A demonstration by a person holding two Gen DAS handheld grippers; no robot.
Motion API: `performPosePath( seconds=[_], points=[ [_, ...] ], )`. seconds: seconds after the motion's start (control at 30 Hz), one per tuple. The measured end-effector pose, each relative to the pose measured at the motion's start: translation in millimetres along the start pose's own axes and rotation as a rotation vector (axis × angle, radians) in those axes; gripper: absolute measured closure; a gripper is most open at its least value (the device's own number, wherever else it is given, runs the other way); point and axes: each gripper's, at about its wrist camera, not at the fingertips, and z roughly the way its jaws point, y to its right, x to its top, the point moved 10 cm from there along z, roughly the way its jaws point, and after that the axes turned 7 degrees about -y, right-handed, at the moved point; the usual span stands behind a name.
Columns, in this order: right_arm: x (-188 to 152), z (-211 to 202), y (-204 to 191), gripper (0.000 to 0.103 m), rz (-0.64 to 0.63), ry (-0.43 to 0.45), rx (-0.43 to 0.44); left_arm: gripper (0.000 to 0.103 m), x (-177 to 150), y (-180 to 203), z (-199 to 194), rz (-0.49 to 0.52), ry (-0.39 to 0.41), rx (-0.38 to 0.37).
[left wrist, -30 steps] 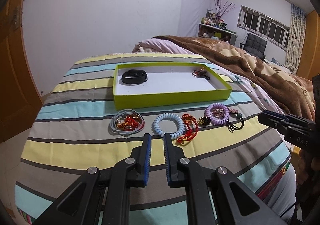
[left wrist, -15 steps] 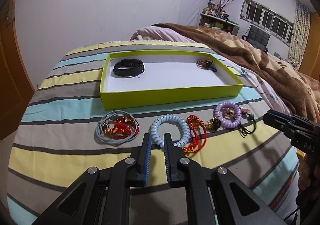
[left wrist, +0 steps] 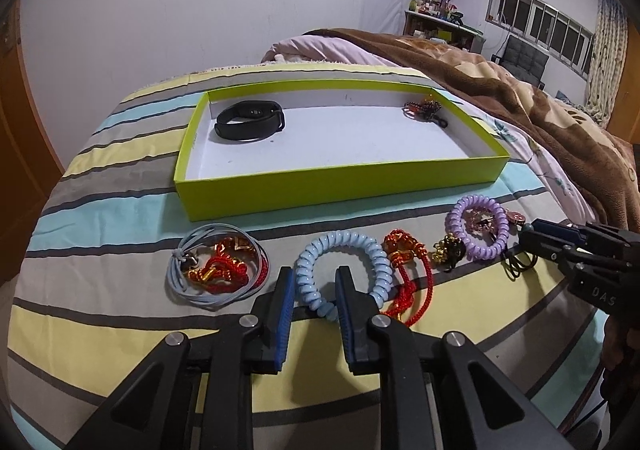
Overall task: Organize jewelry
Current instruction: 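Grasp the light blue coil with left tool while right tool grasps black charm hair tie, then carry both hair ties into the lime-green box and open both tools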
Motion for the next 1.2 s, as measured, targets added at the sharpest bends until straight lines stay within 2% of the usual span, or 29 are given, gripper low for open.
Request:
performPosePath(
  seconds=[0.13, 0.2, 0.3, 0.33, 0.37, 0.73, 1.2],
  points=[
    [2, 3, -1, 0.078, -0.022, -0.009, -0.013, 0.083, 2, 1, 3, 0.012, -0.005, 0.019],
    [3, 3, -2, 0.089, -0.033, -0.007, -0.029, 0.083, 2, 3, 4, 0.024, -0.006, 0.033],
    [2, 3, -2, 0.089, -0.031, -0.004, -0.033, 0.085, 1, 4, 4, 0.04, -0.008, 0.042],
    [1, 2, -2, 0.089, -0.027, -0.002, -0.031, 0.093, 1, 4, 3, 0.042, -0.007, 0.043],
    [1, 1, -1, 0.089, -0.024, -0.001, -0.029, 0.094, 1, 3, 3, 0.045, -0.007, 0.05],
    [-7, -21, 2, 0.09, 0.012, 0.04, -0.017, 0.095, -7, -1, -12, 0.025, 0.022, 0.0],
    [0, -60, -7, 0.09, 0.027, 0.128, 0.008, 0.095, -7, -7, -69, -0.014, 0.125, -0.031]
  ],
)
